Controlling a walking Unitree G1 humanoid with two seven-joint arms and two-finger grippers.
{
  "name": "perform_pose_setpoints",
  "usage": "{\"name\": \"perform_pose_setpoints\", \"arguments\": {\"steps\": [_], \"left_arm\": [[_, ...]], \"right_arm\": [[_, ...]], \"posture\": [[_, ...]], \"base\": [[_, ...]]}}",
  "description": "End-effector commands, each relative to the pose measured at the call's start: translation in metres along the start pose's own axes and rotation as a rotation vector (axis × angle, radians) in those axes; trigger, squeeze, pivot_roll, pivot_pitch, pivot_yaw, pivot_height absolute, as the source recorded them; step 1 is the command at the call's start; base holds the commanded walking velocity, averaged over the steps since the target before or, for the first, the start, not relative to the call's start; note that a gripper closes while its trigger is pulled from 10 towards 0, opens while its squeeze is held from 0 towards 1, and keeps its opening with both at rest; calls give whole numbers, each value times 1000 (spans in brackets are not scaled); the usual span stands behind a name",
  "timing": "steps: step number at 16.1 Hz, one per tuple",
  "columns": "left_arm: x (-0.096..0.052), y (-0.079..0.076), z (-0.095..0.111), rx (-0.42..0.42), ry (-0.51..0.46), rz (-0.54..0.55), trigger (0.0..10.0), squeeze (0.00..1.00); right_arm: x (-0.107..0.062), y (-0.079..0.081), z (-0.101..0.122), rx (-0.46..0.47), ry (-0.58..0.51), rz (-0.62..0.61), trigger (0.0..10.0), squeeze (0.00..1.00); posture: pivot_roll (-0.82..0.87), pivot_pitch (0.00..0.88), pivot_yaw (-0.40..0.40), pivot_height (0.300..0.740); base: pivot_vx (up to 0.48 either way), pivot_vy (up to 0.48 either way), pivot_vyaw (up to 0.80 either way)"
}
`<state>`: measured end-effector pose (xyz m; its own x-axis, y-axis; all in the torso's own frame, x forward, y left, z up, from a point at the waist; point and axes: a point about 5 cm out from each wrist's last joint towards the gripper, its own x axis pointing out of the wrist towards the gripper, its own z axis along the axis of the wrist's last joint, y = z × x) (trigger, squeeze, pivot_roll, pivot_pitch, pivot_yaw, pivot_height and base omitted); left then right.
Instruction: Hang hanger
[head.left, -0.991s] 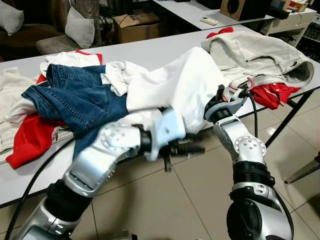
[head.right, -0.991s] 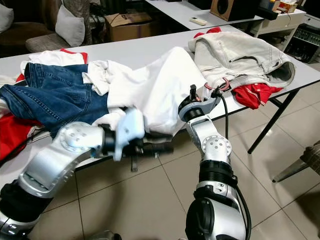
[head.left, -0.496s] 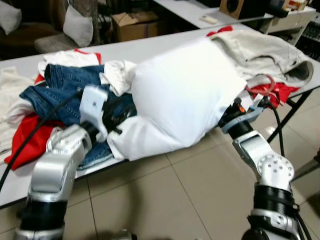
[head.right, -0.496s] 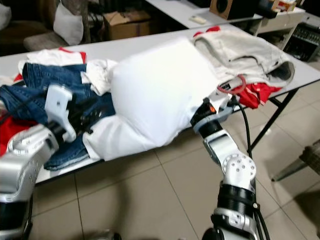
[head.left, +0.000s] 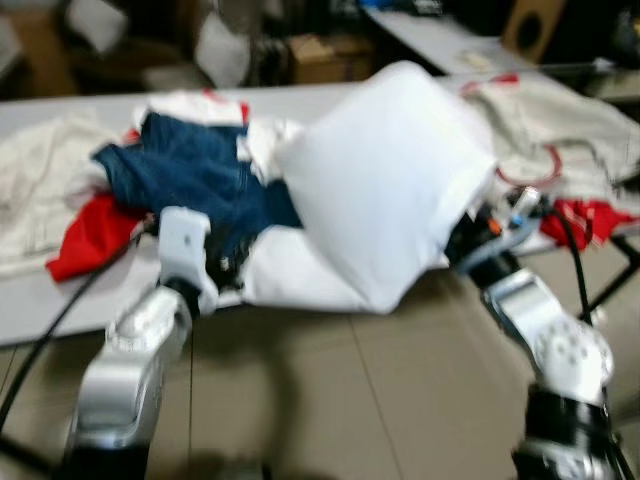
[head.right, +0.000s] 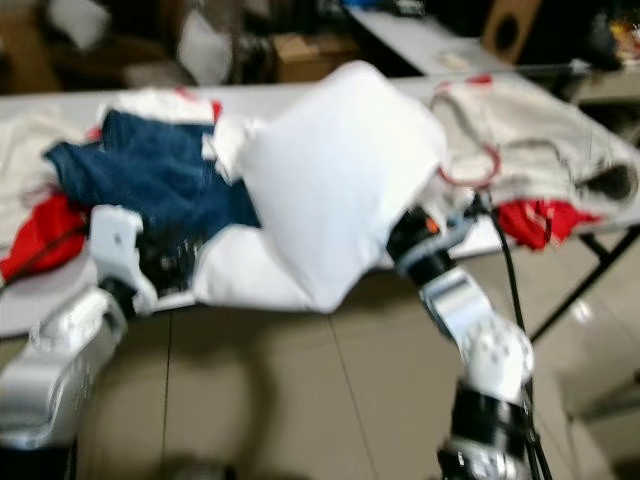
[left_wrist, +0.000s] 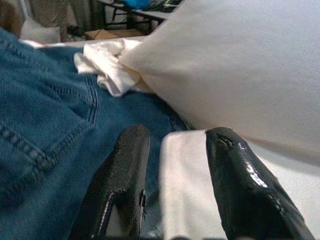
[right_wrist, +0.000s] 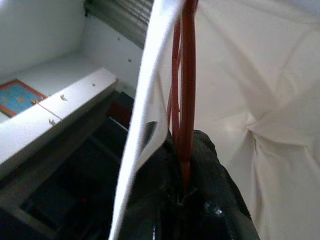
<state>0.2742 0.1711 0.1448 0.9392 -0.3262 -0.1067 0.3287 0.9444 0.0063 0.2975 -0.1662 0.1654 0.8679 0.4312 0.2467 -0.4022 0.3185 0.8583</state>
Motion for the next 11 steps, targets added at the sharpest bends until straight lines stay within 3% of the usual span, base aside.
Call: {"name": "perform_pose_setpoints", "arguments": {"steps": [1, 6, 10, 11], "left_arm": [[0, -1, 3, 26, -12, 8, 10000, 0], [-1, -1, 2, 40, -3, 16, 10000, 0], [0, 6, 2, 12, -9, 45, 10000, 0], [-1, 9, 4, 23, -9, 38, 10000, 0]], "right_arm": [[1, 4, 0, 2, 10, 18, 10000, 0], [-3, 6, 0, -1, 15, 19, 10000, 0], [-11, 16, 1, -21, 33, 89, 10000, 0], [-18, 25, 1, -30, 45, 151, 10000, 0]], "posture": [[-44, 0, -25, 740], [-40, 0, -19, 740], [-39, 0, -12, 740], [-37, 0, -10, 740]], "base": [[0, -446, 594], [0, -448, 589], [0, 0, 591], [0, 0, 594]]}}
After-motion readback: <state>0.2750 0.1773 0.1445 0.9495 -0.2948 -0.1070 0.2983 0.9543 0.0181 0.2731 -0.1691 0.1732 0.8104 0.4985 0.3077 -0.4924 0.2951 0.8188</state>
